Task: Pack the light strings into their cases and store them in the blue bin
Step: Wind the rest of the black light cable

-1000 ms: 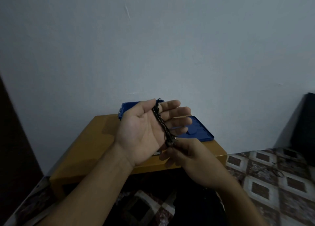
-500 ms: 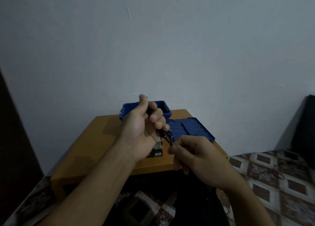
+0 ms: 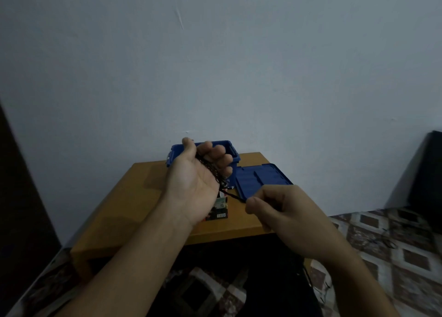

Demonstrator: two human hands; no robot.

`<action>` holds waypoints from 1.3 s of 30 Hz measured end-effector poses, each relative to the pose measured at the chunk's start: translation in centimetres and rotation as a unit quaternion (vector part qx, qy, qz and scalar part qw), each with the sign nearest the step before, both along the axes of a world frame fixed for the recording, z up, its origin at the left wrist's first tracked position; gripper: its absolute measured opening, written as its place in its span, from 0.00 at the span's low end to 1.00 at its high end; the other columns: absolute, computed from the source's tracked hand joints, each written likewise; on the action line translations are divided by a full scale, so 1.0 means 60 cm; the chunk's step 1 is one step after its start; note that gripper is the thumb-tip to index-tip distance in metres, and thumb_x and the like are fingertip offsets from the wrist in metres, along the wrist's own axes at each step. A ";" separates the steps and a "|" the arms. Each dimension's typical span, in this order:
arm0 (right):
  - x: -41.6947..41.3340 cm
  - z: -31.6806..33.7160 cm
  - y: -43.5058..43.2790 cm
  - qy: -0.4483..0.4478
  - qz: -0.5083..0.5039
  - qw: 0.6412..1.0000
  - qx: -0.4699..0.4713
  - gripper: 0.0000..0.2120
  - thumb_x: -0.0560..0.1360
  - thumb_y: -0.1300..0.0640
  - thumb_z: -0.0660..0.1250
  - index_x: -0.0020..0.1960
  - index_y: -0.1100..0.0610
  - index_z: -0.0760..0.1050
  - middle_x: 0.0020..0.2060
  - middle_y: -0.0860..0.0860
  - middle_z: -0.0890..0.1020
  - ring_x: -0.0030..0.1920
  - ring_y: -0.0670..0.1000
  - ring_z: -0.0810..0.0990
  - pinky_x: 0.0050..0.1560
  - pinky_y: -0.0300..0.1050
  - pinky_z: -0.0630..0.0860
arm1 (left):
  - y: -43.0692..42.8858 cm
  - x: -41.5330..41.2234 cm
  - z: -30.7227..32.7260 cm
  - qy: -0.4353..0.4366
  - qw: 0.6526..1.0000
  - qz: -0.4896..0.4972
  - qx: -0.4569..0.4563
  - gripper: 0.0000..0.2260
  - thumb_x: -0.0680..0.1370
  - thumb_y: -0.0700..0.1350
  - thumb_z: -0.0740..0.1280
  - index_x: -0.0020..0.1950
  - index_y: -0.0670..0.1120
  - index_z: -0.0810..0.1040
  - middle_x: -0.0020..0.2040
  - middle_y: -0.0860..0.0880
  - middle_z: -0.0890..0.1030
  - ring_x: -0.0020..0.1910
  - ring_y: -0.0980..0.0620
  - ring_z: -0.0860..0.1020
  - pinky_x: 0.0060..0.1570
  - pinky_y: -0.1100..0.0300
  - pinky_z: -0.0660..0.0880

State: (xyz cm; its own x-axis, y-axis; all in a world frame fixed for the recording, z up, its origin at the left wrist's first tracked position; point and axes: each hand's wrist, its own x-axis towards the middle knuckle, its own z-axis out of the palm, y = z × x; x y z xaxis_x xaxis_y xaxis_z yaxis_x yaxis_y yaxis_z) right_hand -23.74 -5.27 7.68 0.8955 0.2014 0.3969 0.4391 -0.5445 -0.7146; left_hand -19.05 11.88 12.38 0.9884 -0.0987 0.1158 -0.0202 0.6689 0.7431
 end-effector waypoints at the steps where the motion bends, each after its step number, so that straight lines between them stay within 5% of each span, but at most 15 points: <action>1: 0.000 0.000 -0.002 0.005 0.001 1.000 0.000 0.14 0.80 0.45 0.64 0.41 0.51 0.79 0.28 0.48 0.77 0.27 0.42 0.71 0.32 0.40 0.70 | 0.001 0.000 -0.001 -0.008 1.000 -0.003 0.015 0.23 0.85 0.58 0.50 0.46 0.45 0.76 0.39 0.46 0.83 0.38 0.48 0.83 0.45 0.54 0.75; 4: -0.004 0.004 -0.001 -0.015 -0.004 1.000 0.022 0.19 0.77 0.41 0.64 0.34 0.53 0.74 0.24 0.45 0.72 0.26 0.43 0.67 0.30 0.39 0.66 | -0.001 -0.003 -0.003 -0.024 0.996 -0.015 0.080 0.25 0.85 0.58 0.48 0.53 0.42 0.78 0.47 0.42 0.86 0.47 0.45 0.85 0.53 0.51 0.76; 8: -0.008 0.010 -0.004 -0.039 -0.015 0.995 0.095 0.22 0.73 0.39 0.65 0.32 0.55 0.70 0.23 0.45 0.69 0.24 0.43 0.65 0.29 0.37 0.64 | -0.009 -0.008 -0.004 -0.034 0.989 -0.034 0.142 0.27 0.85 0.57 0.47 0.55 0.37 0.77 0.50 0.37 0.85 0.50 0.42 0.85 0.46 0.56 0.80; 11: -0.011 0.012 -0.016 -0.004 0.004 0.993 0.115 0.15 0.76 0.46 0.69 0.38 0.56 0.75 0.26 0.47 0.72 0.26 0.44 0.67 0.31 0.40 0.66 | -0.007 -0.004 -0.006 -0.039 0.978 -0.026 0.201 0.27 0.85 0.57 0.48 0.55 0.39 0.78 0.49 0.37 0.85 0.49 0.41 0.85 0.61 0.45 0.75; 14: -0.012 0.017 -0.027 -0.009 -0.004 0.997 0.078 0.06 0.77 0.54 0.70 0.42 0.54 0.78 0.29 0.49 0.77 0.27 0.43 0.69 0.31 0.38 0.67 | -0.001 0.002 -0.007 -0.036 0.968 -0.010 0.247 0.26 0.85 0.58 0.48 0.54 0.39 0.77 0.47 0.38 0.85 0.45 0.41 0.84 0.62 0.42 0.73; 18: -0.016 0.021 -0.027 -0.046 -0.034 0.998 0.037 0.16 0.75 0.43 0.68 0.35 0.53 0.75 0.24 0.49 0.73 0.24 0.44 0.66 0.27 0.39 0.65 | 0.000 0.002 -0.005 -0.035 0.948 -0.025 0.315 0.27 0.85 0.58 0.49 0.53 0.38 0.77 0.43 0.38 0.84 0.42 0.40 0.83 0.57 0.41 0.76; 22: -0.019 0.024 -0.022 -0.042 0.000 0.993 0.108 0.21 0.73 0.41 0.68 0.35 0.59 0.73 0.24 0.48 0.69 0.24 0.44 0.65 0.26 0.37 0.63 | -0.004 -0.002 -0.005 -0.040 0.907 -0.051 0.417 0.28 0.84 0.59 0.50 0.52 0.38 0.79 0.42 0.39 0.85 0.43 0.40 0.84 0.60 0.42 0.77; 24: -0.021 0.025 -0.019 -0.018 0.048 0.986 0.157 0.18 0.73 0.44 0.69 0.38 0.59 0.75 0.25 0.48 0.70 0.24 0.44 0.65 0.26 0.36 0.63 | 0.001 -0.002 -0.007 -0.051 0.879 -0.060 0.470 0.28 0.84 0.60 0.51 0.52 0.39 0.80 0.44 0.39 0.86 0.46 0.39 0.85 0.56 0.44 0.78; 31: -0.009 0.017 -0.002 -0.059 0.065 0.965 0.245 0.09 0.79 0.57 0.66 0.44 0.61 0.77 0.25 0.43 0.72 0.24 0.40 0.67 0.27 0.31 0.64 | 0.014 -0.010 -0.013 -0.042 0.836 -0.171 0.520 0.26 0.83 0.62 0.54 0.45 0.42 0.77 0.29 0.44 0.77 0.26 0.49 0.72 0.27 0.58 0.68; 39: -0.006 0.016 -0.001 -0.121 0.070 0.953 0.268 0.06 0.79 0.62 0.65 0.44 0.62 0.78 0.28 0.46 0.75 0.25 0.40 0.70 0.29 0.29 0.66 | 0.013 -0.011 -0.016 -0.039 0.841 -0.298 0.450 0.29 0.81 0.68 0.50 0.33 0.46 0.66 0.25 0.50 0.57 0.23 0.53 0.52 0.23 0.59 0.51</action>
